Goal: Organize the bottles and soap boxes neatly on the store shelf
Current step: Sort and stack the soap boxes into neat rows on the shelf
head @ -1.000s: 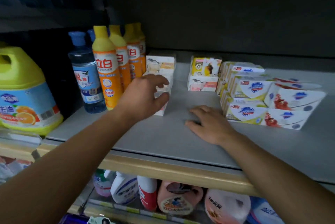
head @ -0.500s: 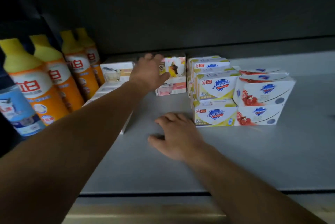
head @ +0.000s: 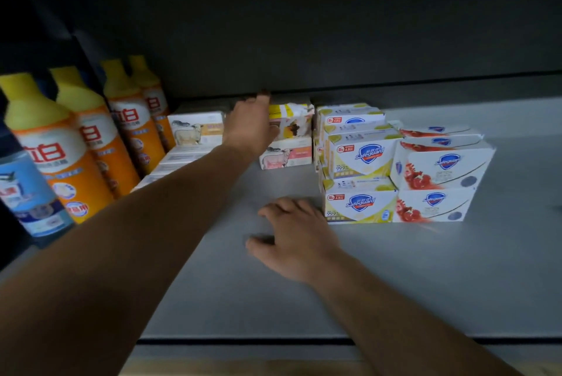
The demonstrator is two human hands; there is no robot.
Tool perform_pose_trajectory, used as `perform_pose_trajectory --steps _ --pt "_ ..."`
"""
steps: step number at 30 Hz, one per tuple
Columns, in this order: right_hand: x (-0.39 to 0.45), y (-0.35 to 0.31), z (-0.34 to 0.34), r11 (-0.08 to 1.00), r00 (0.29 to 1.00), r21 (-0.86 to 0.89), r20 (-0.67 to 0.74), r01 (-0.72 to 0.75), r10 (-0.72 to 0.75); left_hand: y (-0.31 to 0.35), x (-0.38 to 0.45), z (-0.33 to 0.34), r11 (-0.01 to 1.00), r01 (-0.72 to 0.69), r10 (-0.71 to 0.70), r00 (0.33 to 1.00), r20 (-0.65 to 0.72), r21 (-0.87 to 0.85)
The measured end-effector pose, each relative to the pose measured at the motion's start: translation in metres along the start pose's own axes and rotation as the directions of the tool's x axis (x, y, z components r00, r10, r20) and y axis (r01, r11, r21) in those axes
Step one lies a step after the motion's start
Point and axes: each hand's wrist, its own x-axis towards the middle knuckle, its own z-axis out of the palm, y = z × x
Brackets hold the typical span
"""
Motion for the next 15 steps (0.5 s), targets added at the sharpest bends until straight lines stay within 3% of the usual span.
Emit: perform_pose_trajectory --steps 5,9,11,15 --pt "-0.002 0.001 -0.003 1.0 1.0 0.014 -0.007 0.005 -0.004 -0.008 -0.039 -0.042 0.974 -0.082 0.057 0.991 -0.123 -0.209" --pt "-0.003 0.0 -0.007 0.999 0.999 0.045 -0.032 0.009 -0.007 -0.029 -0.101 -0.077 0.879 0.031 -0.094 0.99 -0.108 -0.476" --pt "-0.007 -0.001 -0.011 0.983 0.996 0.184 -0.093 0.009 0.009 -0.039 -0.136 -0.088 0.73 0.143 -0.206 0.978 -0.016 -0.668" --pt "-0.019 -0.007 -0.02 0.852 0.972 0.498 -0.229 0.159 -0.048 -0.05 -0.191 -0.088 0.301 0.344 -0.367 0.903 0.225 -0.889"
